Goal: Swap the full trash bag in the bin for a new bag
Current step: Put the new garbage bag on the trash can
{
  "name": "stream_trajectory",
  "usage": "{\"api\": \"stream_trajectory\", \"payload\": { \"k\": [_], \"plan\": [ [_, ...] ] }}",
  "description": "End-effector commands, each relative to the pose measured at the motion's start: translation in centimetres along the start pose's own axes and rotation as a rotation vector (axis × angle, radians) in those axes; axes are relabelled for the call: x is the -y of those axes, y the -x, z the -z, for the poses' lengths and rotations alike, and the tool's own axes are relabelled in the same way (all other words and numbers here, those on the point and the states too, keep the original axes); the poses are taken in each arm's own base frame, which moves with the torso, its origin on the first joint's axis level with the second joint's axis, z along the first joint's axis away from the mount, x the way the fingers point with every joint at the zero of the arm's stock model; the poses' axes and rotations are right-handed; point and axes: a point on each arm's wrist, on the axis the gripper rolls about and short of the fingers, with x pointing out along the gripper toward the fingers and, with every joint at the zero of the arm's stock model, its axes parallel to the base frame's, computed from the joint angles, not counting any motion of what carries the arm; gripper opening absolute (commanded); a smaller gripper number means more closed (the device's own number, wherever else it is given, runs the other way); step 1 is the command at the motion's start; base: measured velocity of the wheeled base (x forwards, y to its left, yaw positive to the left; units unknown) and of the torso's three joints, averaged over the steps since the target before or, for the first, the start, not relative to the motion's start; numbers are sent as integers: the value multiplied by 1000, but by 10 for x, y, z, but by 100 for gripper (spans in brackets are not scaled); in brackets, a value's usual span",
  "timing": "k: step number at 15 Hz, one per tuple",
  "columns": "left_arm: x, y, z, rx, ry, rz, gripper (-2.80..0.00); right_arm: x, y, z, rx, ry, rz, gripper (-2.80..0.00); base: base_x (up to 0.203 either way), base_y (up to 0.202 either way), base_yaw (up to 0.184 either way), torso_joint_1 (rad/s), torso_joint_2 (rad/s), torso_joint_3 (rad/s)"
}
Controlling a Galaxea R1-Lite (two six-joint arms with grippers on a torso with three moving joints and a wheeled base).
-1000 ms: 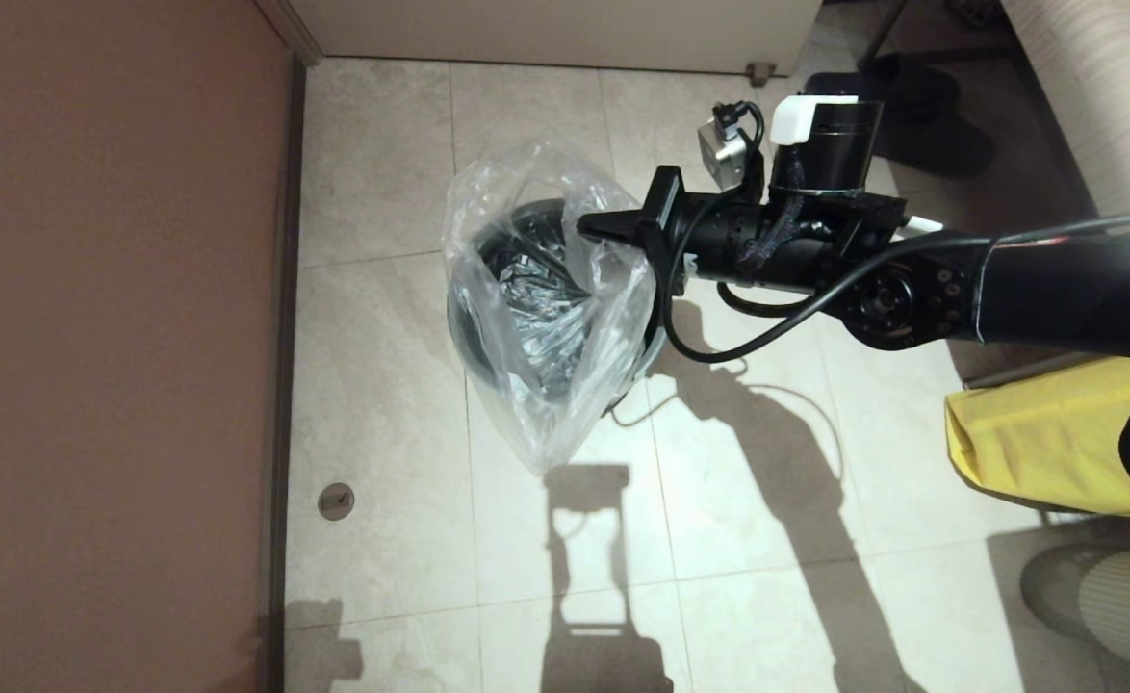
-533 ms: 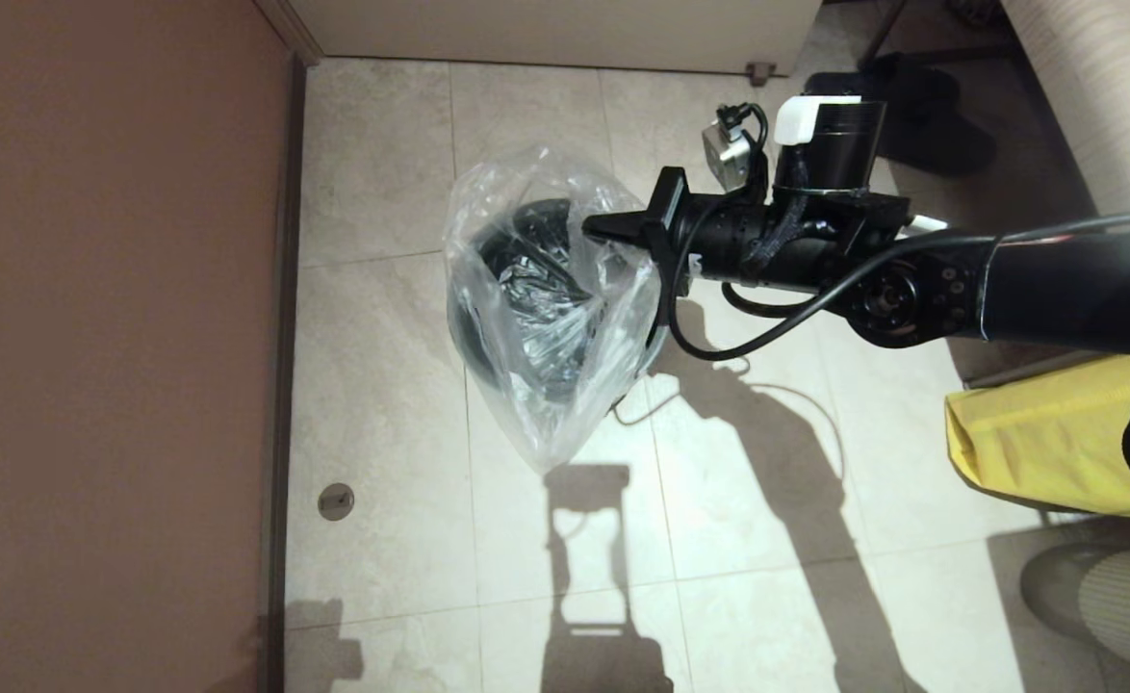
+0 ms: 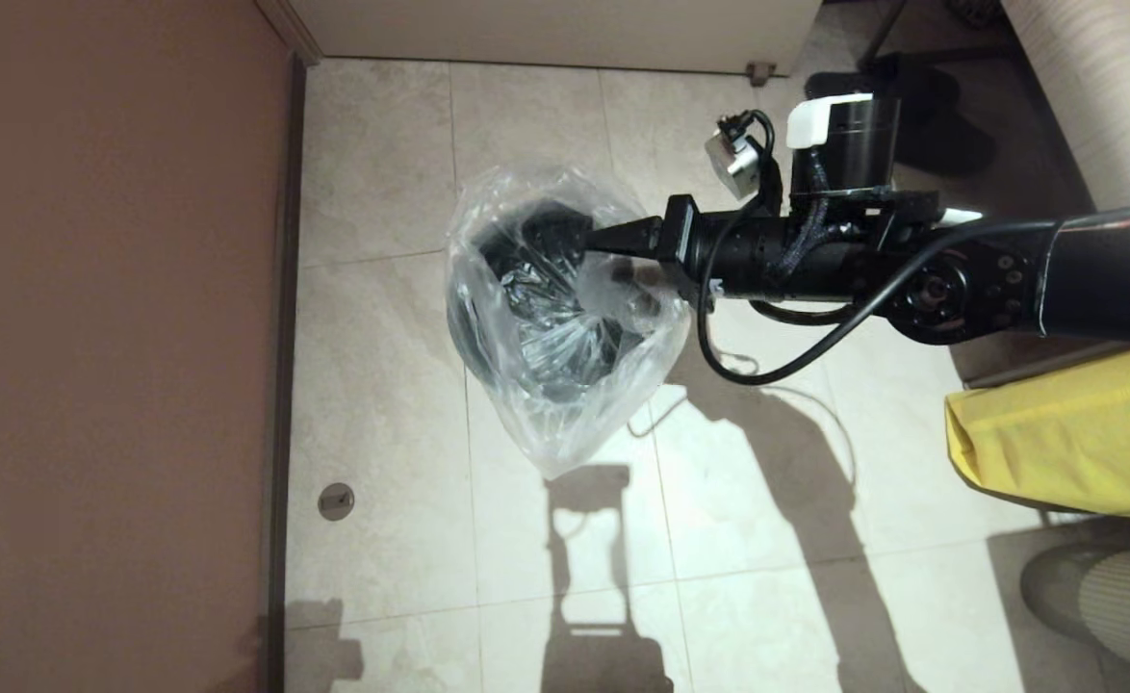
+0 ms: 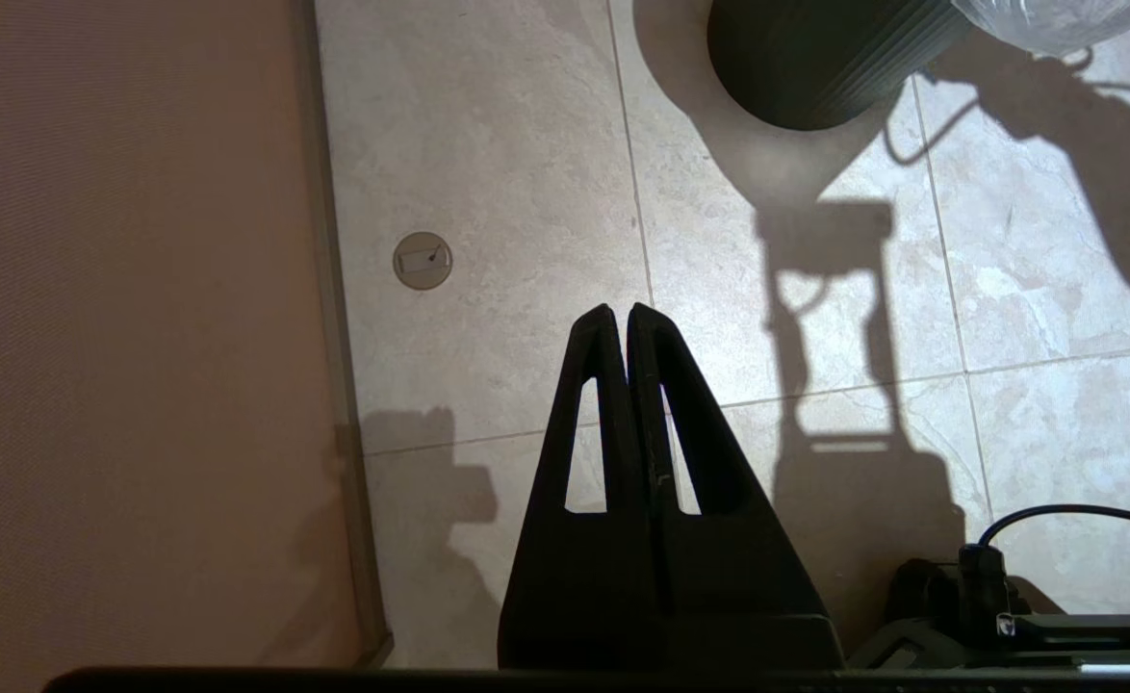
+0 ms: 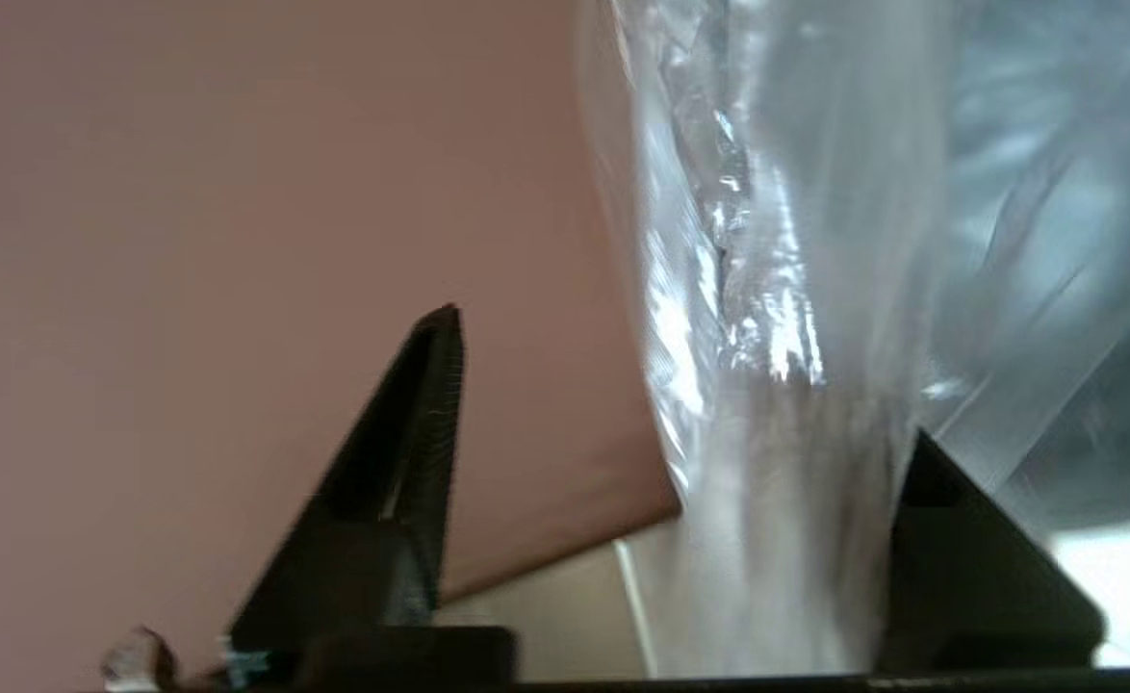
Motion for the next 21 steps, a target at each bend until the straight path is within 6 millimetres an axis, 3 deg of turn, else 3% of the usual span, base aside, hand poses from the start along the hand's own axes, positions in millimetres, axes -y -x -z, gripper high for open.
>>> {"api": "stream_trajectory", "payload": {
  "k": [1,5,8,11,16,21],
  "plan": [
    [0,0,0,-1,0,0,-280,-2,12,7,-4,37,55,0,0,0,0,0,0,0],
    [0,0,0,-1,0,0,-280,-2,23,18,-13,93,127,0,0,0,0,0,0,0],
    [0,0,0,-1,0,0,-280,16,8,28,-21,104,200,0,0,0,0,0,0,0],
    [0,0,0,-1,0,0,-280,14,1,17,57,146,249,0,0,0,0,0,0,0],
    [0,0,0,-1,0,0,-280,17,-19,14,145,233,307,0,0,0,0,0,0,0],
    [0,0,0,-1,0,0,-280,36,-34,20,180,472,432,0,0,0,0,0,0,0]
  ]
}}
